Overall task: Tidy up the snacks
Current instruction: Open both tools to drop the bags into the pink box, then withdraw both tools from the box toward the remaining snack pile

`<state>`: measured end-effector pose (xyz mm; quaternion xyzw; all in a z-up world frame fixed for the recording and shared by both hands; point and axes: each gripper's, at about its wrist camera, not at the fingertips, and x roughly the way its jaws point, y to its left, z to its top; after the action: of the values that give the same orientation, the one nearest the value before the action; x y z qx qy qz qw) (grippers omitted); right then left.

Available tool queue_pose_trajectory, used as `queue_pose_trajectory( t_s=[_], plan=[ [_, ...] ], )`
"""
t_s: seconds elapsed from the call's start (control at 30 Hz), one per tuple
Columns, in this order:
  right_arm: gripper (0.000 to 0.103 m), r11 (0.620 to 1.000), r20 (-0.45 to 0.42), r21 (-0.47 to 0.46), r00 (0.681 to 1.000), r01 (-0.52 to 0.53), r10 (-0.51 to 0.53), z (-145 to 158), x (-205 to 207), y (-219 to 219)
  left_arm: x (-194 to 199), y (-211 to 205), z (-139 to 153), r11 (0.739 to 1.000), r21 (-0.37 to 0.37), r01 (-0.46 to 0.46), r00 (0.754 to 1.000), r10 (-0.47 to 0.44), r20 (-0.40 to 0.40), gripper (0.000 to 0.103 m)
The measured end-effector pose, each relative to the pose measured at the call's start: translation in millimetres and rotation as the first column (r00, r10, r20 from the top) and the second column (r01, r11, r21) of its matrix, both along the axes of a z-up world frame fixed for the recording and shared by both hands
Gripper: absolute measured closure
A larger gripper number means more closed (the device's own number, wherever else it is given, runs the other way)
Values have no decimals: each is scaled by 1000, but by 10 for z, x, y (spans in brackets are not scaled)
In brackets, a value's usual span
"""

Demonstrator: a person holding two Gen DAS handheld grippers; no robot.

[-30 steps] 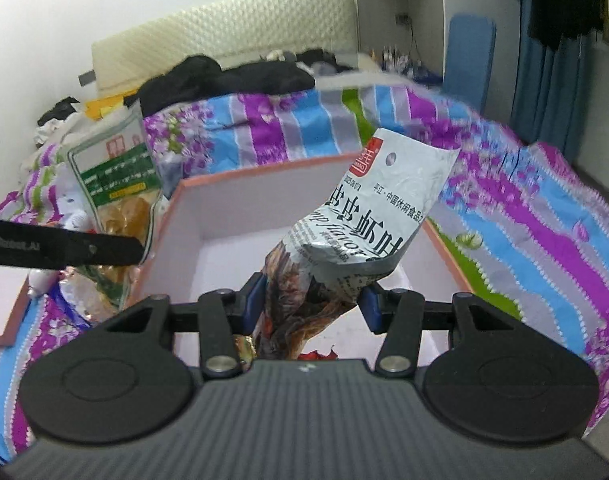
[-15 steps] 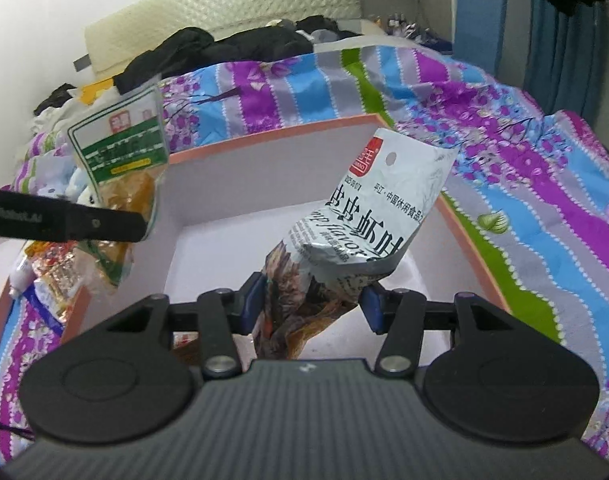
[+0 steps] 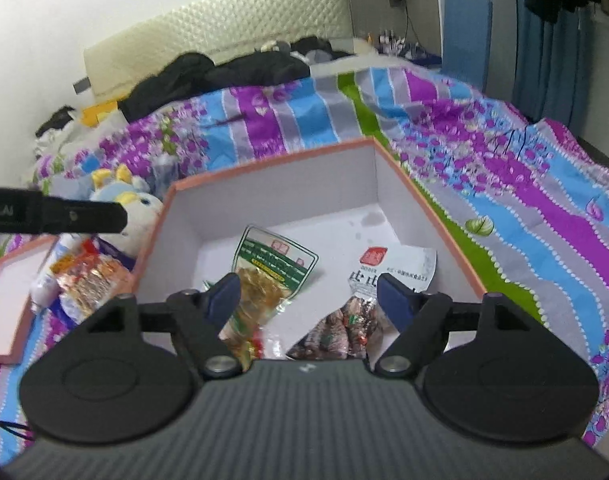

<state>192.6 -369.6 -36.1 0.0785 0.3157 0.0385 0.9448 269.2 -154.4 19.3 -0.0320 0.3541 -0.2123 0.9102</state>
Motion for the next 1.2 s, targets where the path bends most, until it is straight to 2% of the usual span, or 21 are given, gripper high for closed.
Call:
queue_pose_trajectory(
  t_s=[0.17,0.33,0.57,0.7,0.87,1.07,1.2],
  plan=[
    [26,1000,55,24,998,-16,15,263,-280,106,-366,127,245,1000,-3,-11,999,11,44,36],
    [26,999,101,20,994,-39,37,496,-528,222,-697,285,497,999,-36,-34,995,38,93,36],
    [26,995,122,48,989,-85,79,565,-879,430,-1172,540,648,995,-52,-81,987,87,137,36],
    [26,992,151,81,985,-99,86,542,-1084,565,-1419,699,595,993,-46,-109,983,115,140,36],
    [26,990,157,73,981,-122,110,494,-1271,773,-1740,895,441,989,-24,-144,980,146,132,36],
    [26,985,164,78,976,-156,141,401,-1472,981,-2055,1177,235,976,-41,-212,969,216,120,36],
    [26,982,134,112,981,-152,136,252,-1560,1113,-2208,1333,90,969,-31,-244,962,246,120,36]
  ],
)
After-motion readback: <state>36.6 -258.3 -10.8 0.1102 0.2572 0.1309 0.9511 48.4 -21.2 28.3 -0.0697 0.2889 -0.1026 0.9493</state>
